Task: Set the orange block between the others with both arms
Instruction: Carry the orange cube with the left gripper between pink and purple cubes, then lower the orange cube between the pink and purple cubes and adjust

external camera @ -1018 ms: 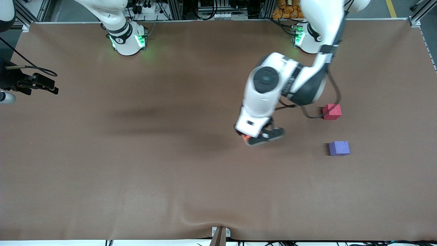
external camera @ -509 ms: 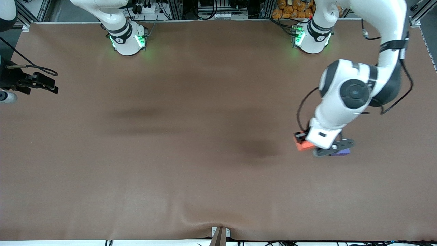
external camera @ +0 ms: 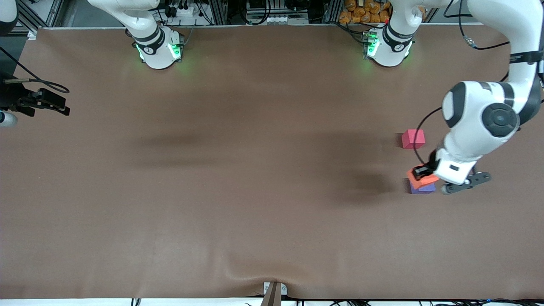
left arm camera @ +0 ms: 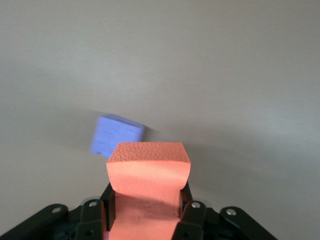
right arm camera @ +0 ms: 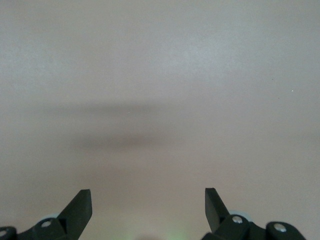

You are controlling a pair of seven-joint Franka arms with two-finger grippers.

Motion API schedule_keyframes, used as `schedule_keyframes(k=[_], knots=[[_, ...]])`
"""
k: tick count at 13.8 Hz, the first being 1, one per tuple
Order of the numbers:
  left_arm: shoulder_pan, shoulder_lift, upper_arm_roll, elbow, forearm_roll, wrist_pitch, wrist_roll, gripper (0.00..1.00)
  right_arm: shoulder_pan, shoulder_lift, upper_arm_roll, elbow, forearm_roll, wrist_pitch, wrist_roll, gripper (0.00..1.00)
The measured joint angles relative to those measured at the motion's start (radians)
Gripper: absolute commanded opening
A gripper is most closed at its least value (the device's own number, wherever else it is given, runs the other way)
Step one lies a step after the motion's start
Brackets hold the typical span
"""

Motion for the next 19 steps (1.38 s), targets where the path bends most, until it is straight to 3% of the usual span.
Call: schedule_keyframes(k=[3,7,12,19], knots=[[0.072,-0.010,-0.003,-0.120,0.000,0.122,0.067,0.41,-0.002,0.000,0.002,0.005,0.000,-0.004,0.001,1.00],[0.076,-0.026,-0.017,-0.264,0.000,0.248,0.146,0.41,-0.003,0.000,0.002,0.013,-0.001,-0.006,0.001,1.00],[0.086,-0.095,-0.017,-0.335,0.000,0.251,0.210,0.41,-0.003,0.000,0.010,0.037,-0.030,-0.006,0.001,1.00],[0.135,-0.084,-0.018,-0.361,0.000,0.252,0.309,0.42,-0.003,0.000,0.013,0.042,-0.031,-0.005,0.001,1.00]])
